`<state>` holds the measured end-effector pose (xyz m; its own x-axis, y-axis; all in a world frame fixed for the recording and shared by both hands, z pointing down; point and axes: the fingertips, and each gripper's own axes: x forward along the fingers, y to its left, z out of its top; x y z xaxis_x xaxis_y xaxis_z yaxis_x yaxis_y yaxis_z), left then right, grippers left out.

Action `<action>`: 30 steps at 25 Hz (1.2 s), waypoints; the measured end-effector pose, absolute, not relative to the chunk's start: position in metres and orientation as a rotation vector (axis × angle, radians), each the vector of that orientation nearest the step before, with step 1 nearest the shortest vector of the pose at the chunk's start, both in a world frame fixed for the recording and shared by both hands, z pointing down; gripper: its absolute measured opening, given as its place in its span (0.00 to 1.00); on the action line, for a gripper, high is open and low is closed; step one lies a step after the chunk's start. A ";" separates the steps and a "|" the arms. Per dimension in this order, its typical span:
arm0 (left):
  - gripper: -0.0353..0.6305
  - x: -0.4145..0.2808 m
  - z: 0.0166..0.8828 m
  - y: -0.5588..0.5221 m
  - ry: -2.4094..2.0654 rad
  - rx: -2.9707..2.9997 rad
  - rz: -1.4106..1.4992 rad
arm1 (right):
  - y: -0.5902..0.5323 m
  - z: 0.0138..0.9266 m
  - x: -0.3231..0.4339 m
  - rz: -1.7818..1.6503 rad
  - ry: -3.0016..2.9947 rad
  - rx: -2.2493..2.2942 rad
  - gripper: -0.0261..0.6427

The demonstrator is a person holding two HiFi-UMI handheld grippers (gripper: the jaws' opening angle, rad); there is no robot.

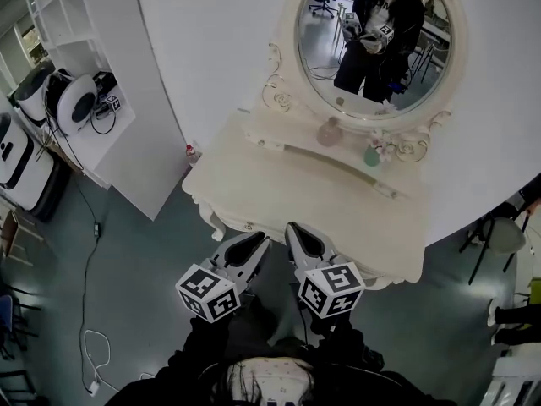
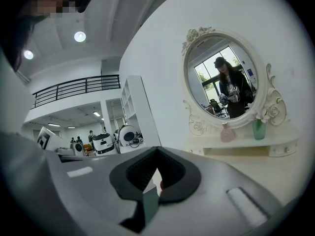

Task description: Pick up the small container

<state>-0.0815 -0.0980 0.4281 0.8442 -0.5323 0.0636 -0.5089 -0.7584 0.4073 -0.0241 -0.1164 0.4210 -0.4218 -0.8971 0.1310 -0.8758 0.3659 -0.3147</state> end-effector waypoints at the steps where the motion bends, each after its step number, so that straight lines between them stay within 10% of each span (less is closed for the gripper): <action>1: 0.13 -0.085 0.428 -0.107 -0.762 2.608 -0.078 | -0.124 0.421 -0.027 -0.525 2.539 -1.665 0.05; 30: 0.13 -0.068 0.437 -0.189 -0.437 2.638 -0.038 | -0.200 0.428 -0.010 -0.515 2.387 -1.934 0.05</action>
<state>-0.0676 -0.1886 0.4373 0.9491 -0.3114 0.0471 -0.2986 -0.8422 0.4489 -0.0096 -0.2004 0.4279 -0.2288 -0.9558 0.1846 -0.9469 0.1745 -0.2701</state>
